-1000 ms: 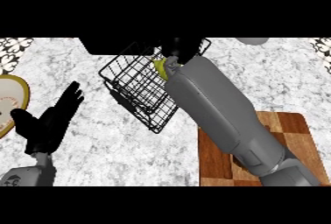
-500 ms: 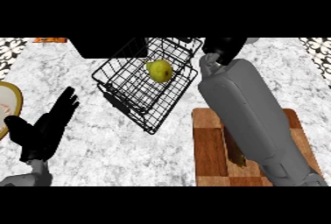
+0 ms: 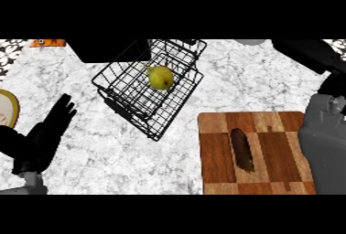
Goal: Pick the pear from the cutting board and place it in the tiered basket
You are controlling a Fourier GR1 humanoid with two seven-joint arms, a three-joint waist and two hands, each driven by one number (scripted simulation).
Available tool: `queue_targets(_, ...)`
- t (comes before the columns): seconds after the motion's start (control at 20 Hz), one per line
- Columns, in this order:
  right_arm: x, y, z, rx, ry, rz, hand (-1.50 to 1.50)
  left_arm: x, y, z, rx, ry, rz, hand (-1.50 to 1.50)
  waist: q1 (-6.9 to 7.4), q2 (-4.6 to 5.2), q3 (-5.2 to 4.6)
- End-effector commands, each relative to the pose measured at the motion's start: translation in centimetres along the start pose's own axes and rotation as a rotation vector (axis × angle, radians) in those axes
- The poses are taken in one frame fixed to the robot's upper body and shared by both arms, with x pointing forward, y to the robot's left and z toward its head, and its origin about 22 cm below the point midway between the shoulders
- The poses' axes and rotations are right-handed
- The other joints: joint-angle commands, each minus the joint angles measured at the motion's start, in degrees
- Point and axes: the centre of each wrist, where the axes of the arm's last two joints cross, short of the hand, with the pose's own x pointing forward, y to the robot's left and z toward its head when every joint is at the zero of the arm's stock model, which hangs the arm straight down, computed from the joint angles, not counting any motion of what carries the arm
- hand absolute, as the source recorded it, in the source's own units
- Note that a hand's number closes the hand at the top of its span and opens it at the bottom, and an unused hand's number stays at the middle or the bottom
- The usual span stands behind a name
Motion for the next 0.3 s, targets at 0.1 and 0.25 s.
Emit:
queue_targets(0.1, 0.8, -9.8, 0.3, 0.004, -0.025, 0.047, -1.5, 1.5, 0.6, 0.4, -0.021, 0.0, -0.002, 0.0, 0.53, 0.23, 0.06)
queue_targets(0.25, 0.3, -12.1, 0.0, 0.01, -0.009, 0.068, -1.5, 0.1, 0.2, 0.0, -0.029, -0.014, -0.01, 0.0, 1.46, 0.63, 0.02)
